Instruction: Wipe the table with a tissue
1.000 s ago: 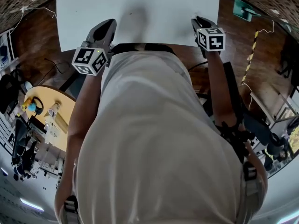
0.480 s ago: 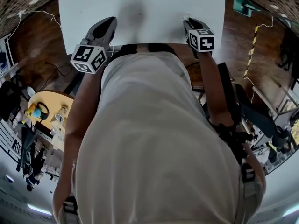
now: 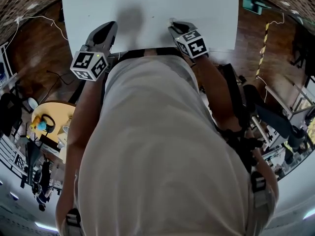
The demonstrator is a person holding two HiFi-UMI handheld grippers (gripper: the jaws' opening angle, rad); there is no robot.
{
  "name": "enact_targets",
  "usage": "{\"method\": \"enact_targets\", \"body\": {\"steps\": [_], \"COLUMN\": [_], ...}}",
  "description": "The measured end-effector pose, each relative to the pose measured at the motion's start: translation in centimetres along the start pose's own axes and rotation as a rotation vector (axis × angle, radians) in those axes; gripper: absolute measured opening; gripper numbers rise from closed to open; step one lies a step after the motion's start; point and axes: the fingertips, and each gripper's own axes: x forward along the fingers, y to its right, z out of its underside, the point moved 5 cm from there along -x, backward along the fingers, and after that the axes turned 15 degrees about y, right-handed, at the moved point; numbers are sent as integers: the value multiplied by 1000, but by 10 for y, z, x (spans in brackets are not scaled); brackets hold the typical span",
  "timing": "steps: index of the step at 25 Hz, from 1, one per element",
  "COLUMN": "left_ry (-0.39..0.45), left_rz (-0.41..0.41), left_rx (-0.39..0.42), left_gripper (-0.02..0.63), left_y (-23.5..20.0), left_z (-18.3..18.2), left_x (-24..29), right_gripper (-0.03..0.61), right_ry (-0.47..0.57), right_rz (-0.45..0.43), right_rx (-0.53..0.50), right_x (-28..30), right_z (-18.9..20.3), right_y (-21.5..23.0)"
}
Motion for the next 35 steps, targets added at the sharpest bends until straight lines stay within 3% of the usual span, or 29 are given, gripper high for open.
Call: {"method": "enact_targets", "body": {"steps": [5, 9, 14, 23, 28, 35], "left_ry": [7, 11, 2, -3, -7, 12], "left_rz": [35, 60, 60, 49, 58, 76], "left_rx": [-3, -3, -2, 10, 13, 17], "left_gripper": [6, 6, 6, 6, 6, 6], "left_y": [-9, -13, -20, -34, -42, -59], "left_z": [-3, -5, -4, -6, -5, -10], "left_x": [8, 8, -4, -29, -42, -52], "right_gripper": [74, 74, 74, 74, 74, 74], "right_ry": [-30, -26, 5, 81, 83, 22], "right_rz": [-71, -8, 4, 72, 31, -82], "right_rx": [-53, -52, -43, 60, 35, -96], "right_x": [-4, -6, 6, 35, 56, 78], "right_z": [12, 9, -3, -29, -41, -36], "right_y": [-15, -2, 1, -2, -26, -85]}}
